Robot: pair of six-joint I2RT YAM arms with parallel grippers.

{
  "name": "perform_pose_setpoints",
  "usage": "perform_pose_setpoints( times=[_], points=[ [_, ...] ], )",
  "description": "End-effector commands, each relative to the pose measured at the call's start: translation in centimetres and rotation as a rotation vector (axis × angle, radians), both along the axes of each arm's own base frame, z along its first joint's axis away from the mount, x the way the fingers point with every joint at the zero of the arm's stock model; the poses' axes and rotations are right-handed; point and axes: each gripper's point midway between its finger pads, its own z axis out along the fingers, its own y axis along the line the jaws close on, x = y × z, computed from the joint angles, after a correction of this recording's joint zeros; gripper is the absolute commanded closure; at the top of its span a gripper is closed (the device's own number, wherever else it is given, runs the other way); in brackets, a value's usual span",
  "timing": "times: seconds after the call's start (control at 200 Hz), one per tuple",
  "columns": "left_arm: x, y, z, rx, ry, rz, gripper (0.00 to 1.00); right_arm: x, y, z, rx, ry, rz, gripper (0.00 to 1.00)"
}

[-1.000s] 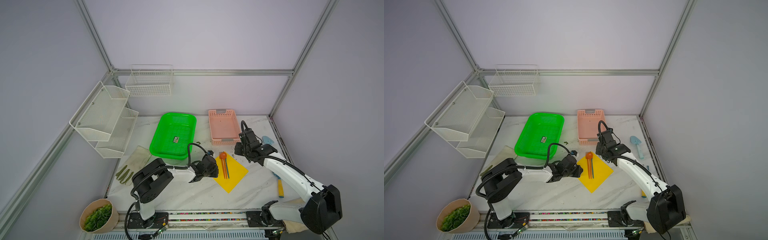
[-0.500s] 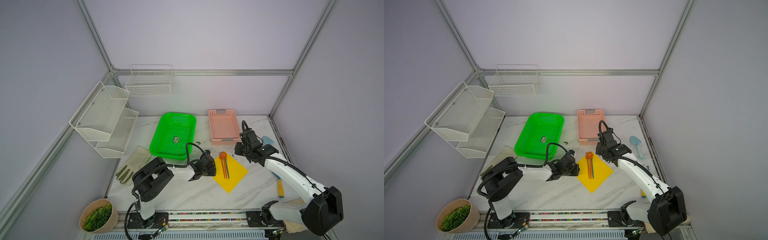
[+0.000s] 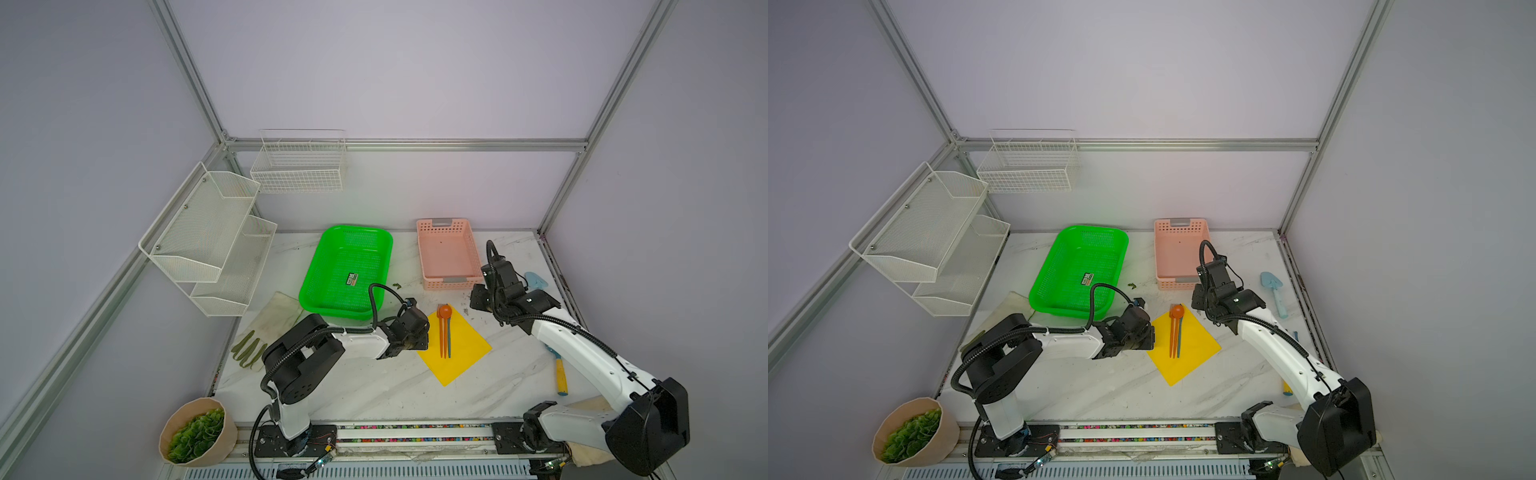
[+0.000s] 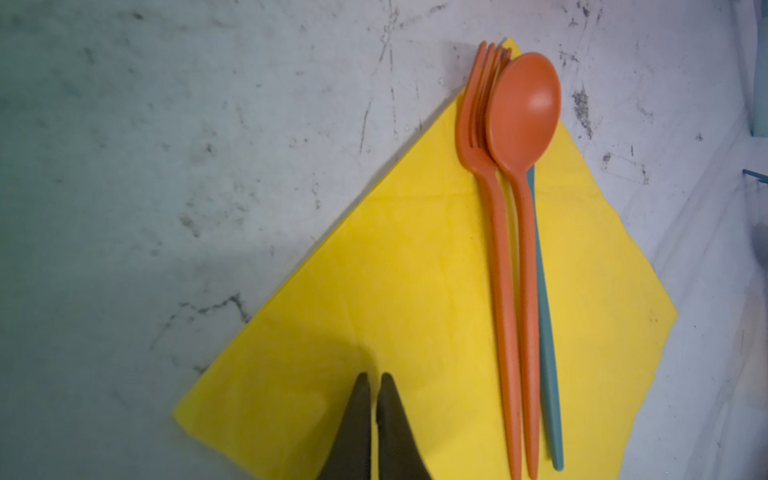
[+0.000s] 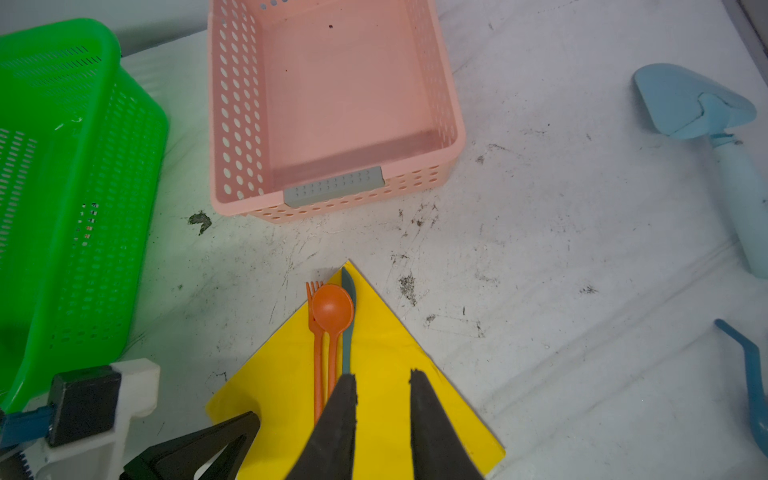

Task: Place the utensils on the paper napkin and roll it up
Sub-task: 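Raise the right gripper off the utensils while the left gripper moves over the napkin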

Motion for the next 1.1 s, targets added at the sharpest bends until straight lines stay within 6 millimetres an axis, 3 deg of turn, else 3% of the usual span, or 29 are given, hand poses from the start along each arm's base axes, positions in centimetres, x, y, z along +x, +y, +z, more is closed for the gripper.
perform_pose_setpoints(
  times=[0.0, 0.37, 0.52, 0.545, 0.665, 0.94, 1.095],
  points=[
    [-1.5, 5.3, -3.1, 0.156, 0.077, 0.058, 0.92, -0.1, -0.1, -0.3, -0.009, 0.004, 0.015, 0.74],
    [-1.9, 8.5, -3.7, 0.151, 0.090, 0.134, 0.93, -0.5, 1.5, -4.3, -0.010, 0.086, 0.067, 0.77],
    [-2.6, 9.9, -4.0, 0.147, 0.094, 0.173, 0.93, -1.0, 4.2, -5.8, -0.010, 0.110, 0.125, 0.79],
    [-2.8, 10.1, -4.0, 0.148, 0.096, 0.177, 0.93, -1.1, 4.8, -6.9, -0.021, 0.136, 0.138, 0.79],
    [-3.4, 10.9, -4.0, 0.146, 0.100, 0.195, 0.94, -1.4, 6.7, -8.6, -0.019, 0.170, 0.170, 0.80],
    [-5.0, 12.7, -3.9, 0.116, 0.113, 0.252, 0.94, -2.2, 9.1, -11.1, -0.013, 0.216, 0.235, 0.82],
    [-5.7, 12.6, -3.8, 0.097, 0.115, 0.257, 0.94, -3.3, 10.9, -11.1, -0.052, 0.201, 0.343, 0.79]
  ],
)
